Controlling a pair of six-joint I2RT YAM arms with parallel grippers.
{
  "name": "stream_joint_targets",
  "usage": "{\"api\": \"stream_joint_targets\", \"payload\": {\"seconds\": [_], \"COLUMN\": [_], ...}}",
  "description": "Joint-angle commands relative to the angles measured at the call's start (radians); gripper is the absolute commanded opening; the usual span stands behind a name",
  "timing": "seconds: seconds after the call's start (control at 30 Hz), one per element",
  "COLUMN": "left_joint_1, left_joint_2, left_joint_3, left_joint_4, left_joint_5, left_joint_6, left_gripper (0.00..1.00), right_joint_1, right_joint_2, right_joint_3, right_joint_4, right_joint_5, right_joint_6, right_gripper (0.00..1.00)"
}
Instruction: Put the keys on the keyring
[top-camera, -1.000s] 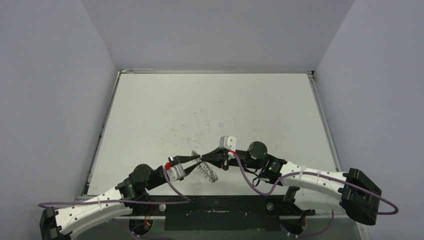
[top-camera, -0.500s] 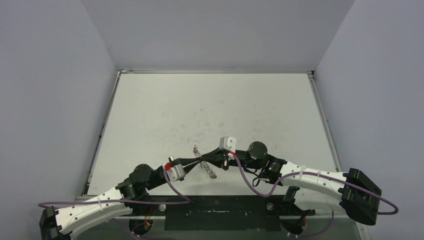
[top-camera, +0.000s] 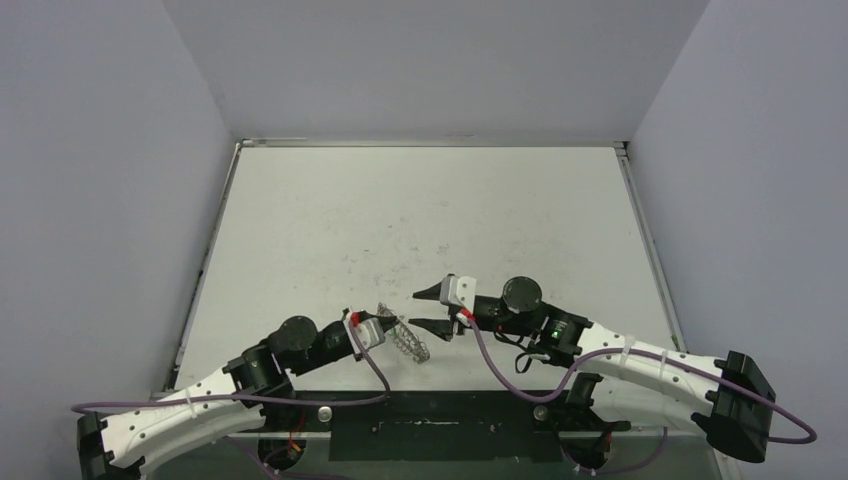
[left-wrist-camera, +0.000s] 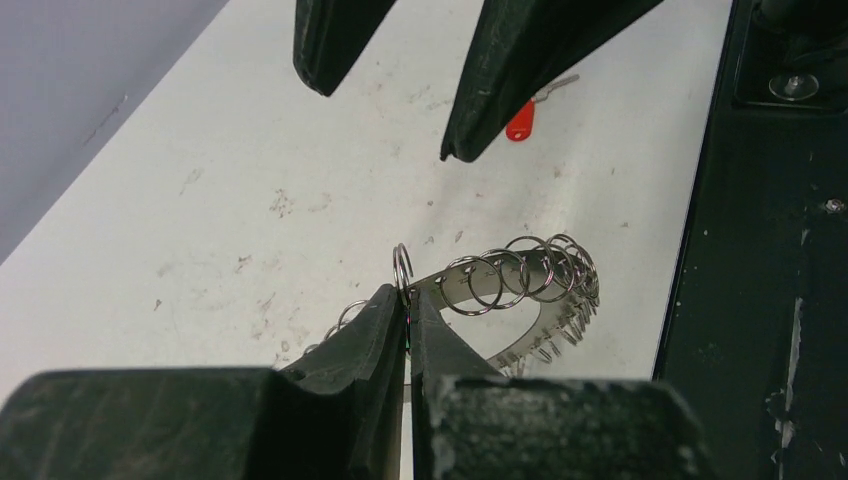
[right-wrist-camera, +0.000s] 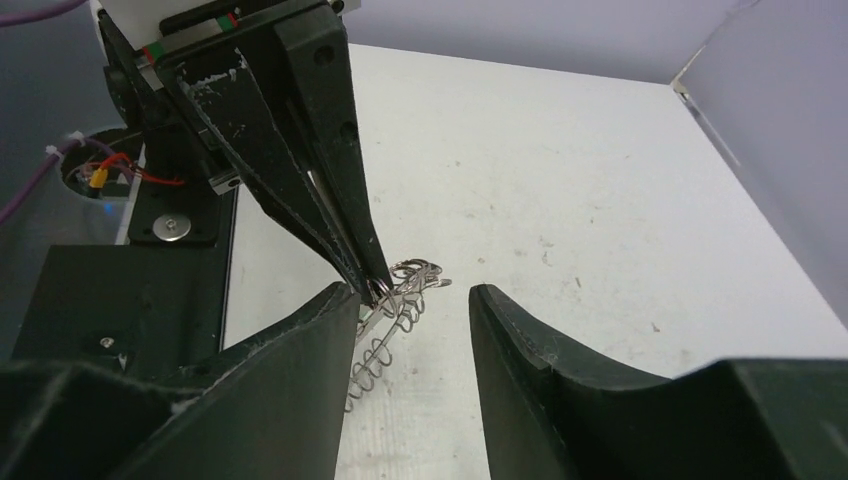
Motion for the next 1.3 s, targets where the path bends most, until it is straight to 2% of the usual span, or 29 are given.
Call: {"api": "stream_joint_targets", "payload": {"seconds": [0.0,0.2,0.37,0.93,1.03,1.13,1.27], "left_joint_1": [0.000,0.000,0.000,-0.001,0.000,0.000,0.000], "left_joint_2": [0.062,0.173,0.209,0.223,0.225,0.220,0.212], "left_joint_3": [0.150,0.262,0.280,0.257,0.255,0.254,0.244], "left_joint_4": [-0.152,-0.301,-0.308,-0.246,-0.243,-0.242,-0.244], "left_joint_5": [-0.022,0.021,0.052,0.102,0.100,0.096,0.090], "left_joint_6": [0.011,0.055,0.070,0.068,0.069,0.067,0.066], "left_gripper": [0.00,0.00,0.00,0.00,0.00,0.00,0.00], "right_joint_1": [-0.007,-0.036,-0.050,-0.037,-0.036,-0.036,-0.038], "right_joint_2": [-0.013,0.066,0.139,0.263,0.278,0.287,0.272], "right_joint_3": [0.104,0.180,0.210,0.189,0.197,0.207,0.193], "right_joint_4": [-0.193,-0.346,-0.375,-0.179,-0.189,-0.227,-0.211], "right_joint_5": [-0.031,-0.170,-0.267,-0.303,-0.308,-0.308,-0.304], "right_joint_6": [-0.164,-0.266,-0.294,-0.198,-0.207,-0.230,-0.218], "right_gripper": [0.44,0.36,0.35,0.32,0.21,0.00,0.00]}}
